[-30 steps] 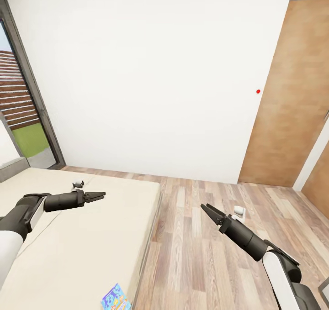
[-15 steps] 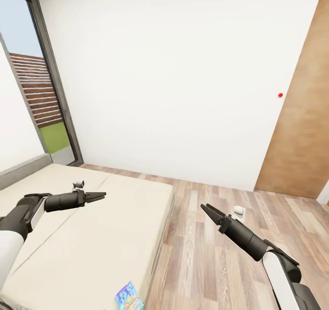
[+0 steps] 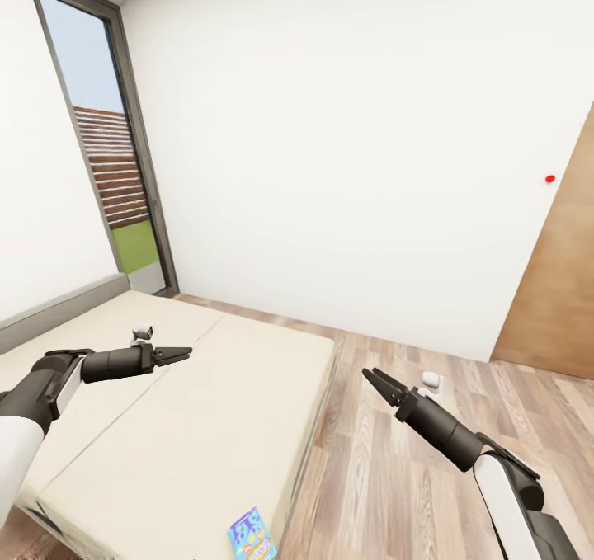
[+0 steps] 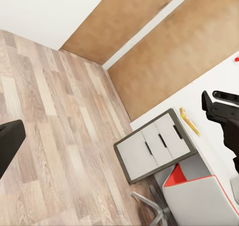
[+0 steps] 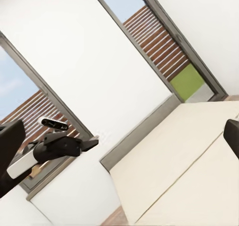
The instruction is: Put all the toys in the child's room - the three board games (two on the bed and one on the table), the two jigsaw puzzles on the table, and the tennis ball on the table - inside the toy box on the table in the child's room.
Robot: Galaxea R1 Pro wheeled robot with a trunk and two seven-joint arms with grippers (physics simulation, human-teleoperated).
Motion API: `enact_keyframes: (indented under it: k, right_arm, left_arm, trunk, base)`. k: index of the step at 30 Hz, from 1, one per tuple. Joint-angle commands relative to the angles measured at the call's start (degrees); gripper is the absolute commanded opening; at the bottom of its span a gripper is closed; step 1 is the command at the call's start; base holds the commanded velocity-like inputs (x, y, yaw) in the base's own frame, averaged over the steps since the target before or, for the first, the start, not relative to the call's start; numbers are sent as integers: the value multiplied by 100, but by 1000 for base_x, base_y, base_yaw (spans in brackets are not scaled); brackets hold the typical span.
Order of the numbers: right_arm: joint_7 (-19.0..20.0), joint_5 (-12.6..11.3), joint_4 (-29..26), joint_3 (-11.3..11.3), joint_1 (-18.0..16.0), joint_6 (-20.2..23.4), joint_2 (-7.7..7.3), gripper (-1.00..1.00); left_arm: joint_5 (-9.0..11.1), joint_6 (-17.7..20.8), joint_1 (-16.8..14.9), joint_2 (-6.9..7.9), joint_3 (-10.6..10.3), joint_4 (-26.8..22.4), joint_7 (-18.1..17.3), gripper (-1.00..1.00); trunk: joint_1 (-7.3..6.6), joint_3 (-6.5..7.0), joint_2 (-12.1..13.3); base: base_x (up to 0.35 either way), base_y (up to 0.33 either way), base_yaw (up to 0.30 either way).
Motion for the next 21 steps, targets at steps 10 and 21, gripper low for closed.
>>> enact_keyframes:
  k: [10, 21]
  right_arm:
    - [-2, -38, -1, -6, -2, 43, -1, 100]
    - [-193, -38, -1, -10, -2, 52, 1, 100]
  left_arm:
    - [5, 60, -4, -2, -4, 2, -10, 100]
    - [5, 60, -5, -2, -4, 2, -15, 100]
  trunk:
    - [3, 59, -7]
    - [3, 130, -7]
  base:
    - [0, 0, 216]
    - [0, 0, 212]
